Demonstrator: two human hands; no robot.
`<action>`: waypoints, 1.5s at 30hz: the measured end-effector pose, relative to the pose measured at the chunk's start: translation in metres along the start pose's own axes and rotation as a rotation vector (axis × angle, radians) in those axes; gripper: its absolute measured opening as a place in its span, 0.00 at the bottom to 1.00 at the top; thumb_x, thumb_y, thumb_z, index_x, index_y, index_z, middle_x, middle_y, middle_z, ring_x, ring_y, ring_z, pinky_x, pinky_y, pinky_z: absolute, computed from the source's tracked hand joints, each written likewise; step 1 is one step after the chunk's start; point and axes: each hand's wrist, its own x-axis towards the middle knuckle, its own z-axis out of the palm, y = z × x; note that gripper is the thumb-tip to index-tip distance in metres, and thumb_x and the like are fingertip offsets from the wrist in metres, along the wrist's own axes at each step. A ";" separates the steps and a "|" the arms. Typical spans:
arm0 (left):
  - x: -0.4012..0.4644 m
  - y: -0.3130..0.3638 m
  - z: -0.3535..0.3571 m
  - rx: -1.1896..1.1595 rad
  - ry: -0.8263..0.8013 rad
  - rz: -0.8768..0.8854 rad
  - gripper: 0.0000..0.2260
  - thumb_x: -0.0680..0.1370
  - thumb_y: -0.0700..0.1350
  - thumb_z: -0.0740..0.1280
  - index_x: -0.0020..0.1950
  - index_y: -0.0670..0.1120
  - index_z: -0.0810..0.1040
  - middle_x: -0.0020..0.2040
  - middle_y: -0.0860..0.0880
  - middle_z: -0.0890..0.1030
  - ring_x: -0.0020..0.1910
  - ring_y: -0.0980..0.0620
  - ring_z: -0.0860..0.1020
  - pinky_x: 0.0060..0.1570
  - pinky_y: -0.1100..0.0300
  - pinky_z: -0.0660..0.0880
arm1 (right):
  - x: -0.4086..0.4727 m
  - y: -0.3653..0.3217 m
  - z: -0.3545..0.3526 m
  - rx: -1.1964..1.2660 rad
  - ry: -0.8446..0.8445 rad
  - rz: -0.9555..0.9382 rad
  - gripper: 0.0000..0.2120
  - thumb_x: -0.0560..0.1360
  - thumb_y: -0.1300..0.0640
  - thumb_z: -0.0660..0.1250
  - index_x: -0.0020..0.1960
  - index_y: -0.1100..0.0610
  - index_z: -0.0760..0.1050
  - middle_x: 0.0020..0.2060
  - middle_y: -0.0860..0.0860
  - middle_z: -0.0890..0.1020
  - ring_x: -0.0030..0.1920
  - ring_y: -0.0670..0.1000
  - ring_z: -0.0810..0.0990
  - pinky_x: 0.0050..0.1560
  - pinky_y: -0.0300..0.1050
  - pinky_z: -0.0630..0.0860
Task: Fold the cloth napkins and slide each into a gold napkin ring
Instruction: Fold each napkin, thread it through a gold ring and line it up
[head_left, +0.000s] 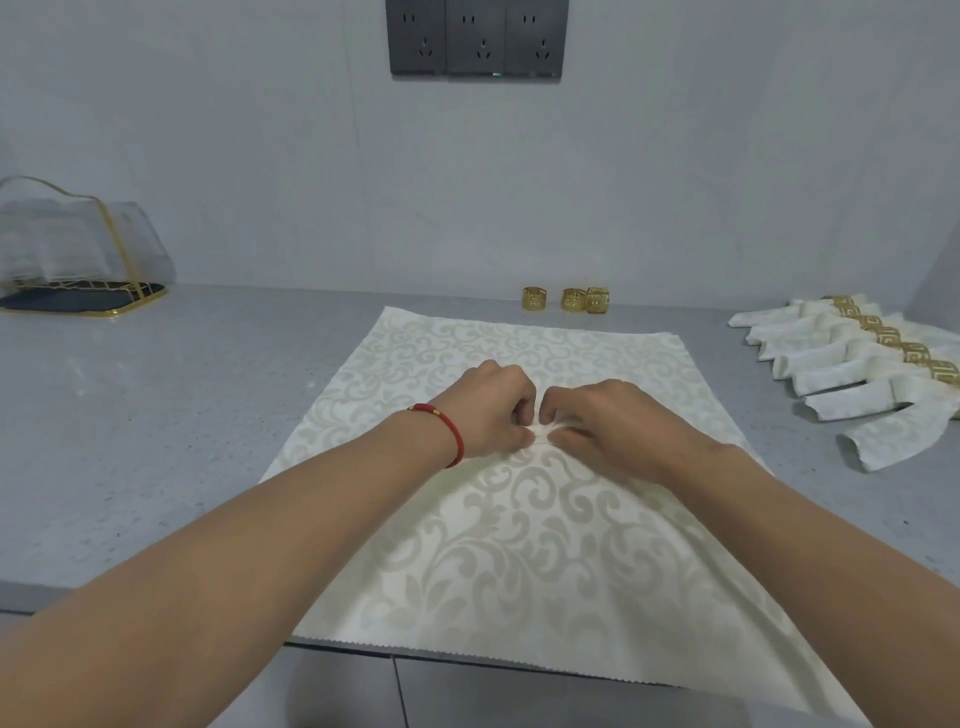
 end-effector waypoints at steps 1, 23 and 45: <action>0.001 0.001 -0.002 0.010 -0.023 0.006 0.07 0.73 0.44 0.76 0.47 0.44 0.82 0.46 0.50 0.80 0.48 0.50 0.78 0.46 0.60 0.77 | 0.003 0.003 0.000 0.019 0.014 -0.005 0.06 0.80 0.56 0.66 0.55 0.50 0.78 0.37 0.49 0.81 0.40 0.54 0.77 0.44 0.53 0.77; 0.028 -0.003 0.000 0.085 0.104 -0.070 0.13 0.67 0.40 0.75 0.38 0.49 0.71 0.47 0.46 0.76 0.49 0.45 0.74 0.39 0.57 0.72 | 0.035 0.022 -0.004 0.333 0.041 0.080 0.04 0.76 0.48 0.74 0.50 0.43 0.81 0.48 0.38 0.85 0.53 0.38 0.81 0.54 0.42 0.77; 0.071 -0.121 0.019 0.228 0.494 -0.276 0.16 0.71 0.36 0.64 0.31 0.48 0.59 0.30 0.51 0.65 0.37 0.46 0.69 0.37 0.54 0.62 | 0.205 0.172 0.048 0.245 0.331 0.981 0.18 0.85 0.56 0.56 0.68 0.67 0.70 0.64 0.68 0.70 0.65 0.68 0.70 0.66 0.57 0.69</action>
